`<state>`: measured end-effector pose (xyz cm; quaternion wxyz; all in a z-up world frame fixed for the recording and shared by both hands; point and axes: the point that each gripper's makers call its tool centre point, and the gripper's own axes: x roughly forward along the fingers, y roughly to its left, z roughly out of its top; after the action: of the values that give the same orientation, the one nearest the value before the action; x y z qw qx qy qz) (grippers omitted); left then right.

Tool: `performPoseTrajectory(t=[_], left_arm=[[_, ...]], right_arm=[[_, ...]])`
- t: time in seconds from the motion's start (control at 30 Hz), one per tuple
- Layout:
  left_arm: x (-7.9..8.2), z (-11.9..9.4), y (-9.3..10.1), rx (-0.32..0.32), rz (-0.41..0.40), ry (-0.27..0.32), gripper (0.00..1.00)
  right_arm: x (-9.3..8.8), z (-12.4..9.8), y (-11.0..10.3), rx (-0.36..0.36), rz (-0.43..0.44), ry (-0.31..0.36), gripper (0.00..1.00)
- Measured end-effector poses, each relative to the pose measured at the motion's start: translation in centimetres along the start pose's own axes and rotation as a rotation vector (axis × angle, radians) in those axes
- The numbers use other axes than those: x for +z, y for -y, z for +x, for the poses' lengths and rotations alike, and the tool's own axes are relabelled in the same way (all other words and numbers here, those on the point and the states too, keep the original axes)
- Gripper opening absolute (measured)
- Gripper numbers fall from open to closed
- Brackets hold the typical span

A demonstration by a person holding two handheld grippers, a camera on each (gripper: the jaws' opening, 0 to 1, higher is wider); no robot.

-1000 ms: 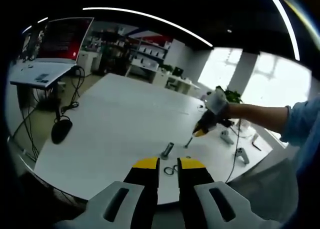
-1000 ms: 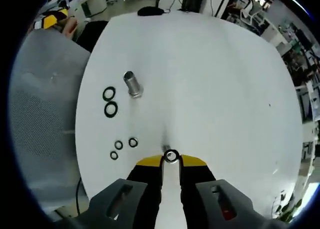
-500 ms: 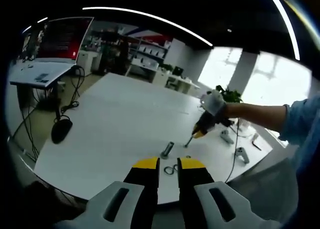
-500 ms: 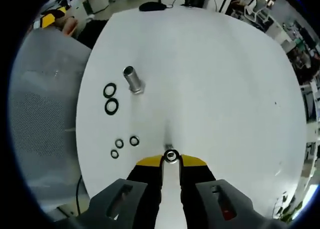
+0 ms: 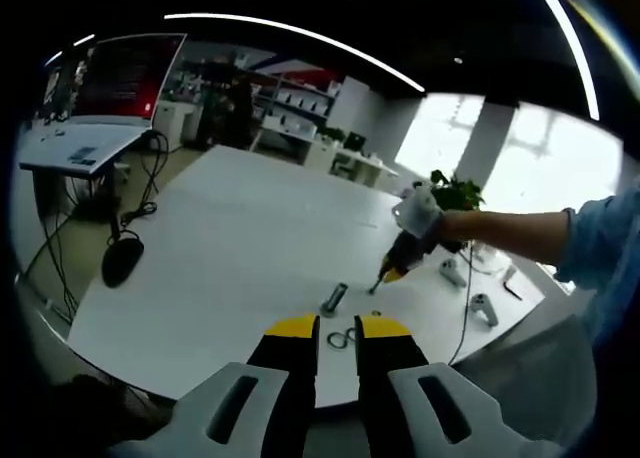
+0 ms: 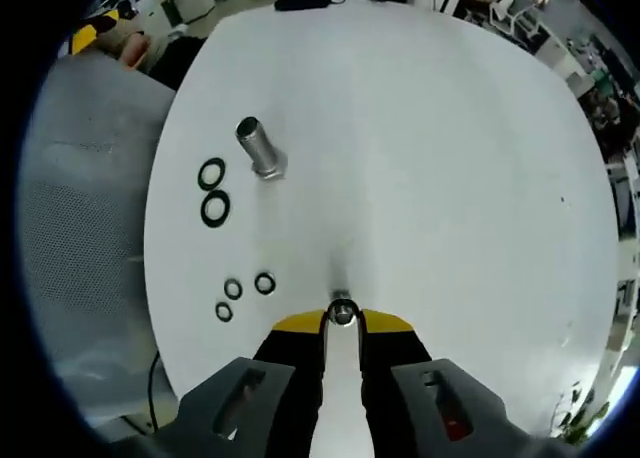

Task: Place the washer onto the threaded stud by aligning its center hole with the stud, sliding it down to the base, and recovering from edge contact or off-axis alignment until the washer reaches the visible bottom stop.

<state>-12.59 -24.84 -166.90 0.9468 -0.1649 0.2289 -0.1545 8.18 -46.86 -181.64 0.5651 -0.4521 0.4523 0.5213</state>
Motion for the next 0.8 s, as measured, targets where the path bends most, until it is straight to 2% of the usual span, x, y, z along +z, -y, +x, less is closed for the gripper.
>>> performPoseTrajectory(t=[0.47,0.63,0.8], left_arm=[[-0.2,0.1,0.0,-0.002,0.011,-0.016,0.12],[-0.2,0.1,0.1,-0.004,0.01,-0.016,0.12],[-0.3,0.1,0.1,-0.006,0.013,-0.02,0.12]], right_arm=[[-0.2,2.0,-0.8,0.029,0.004,-0.036,0.14],[-0.6,2.5,-0.8,0.022,-0.046,-0.055,0.14],[-0.9,2.5,-0.4,-0.004,-0.006,-0.044,0.26]])
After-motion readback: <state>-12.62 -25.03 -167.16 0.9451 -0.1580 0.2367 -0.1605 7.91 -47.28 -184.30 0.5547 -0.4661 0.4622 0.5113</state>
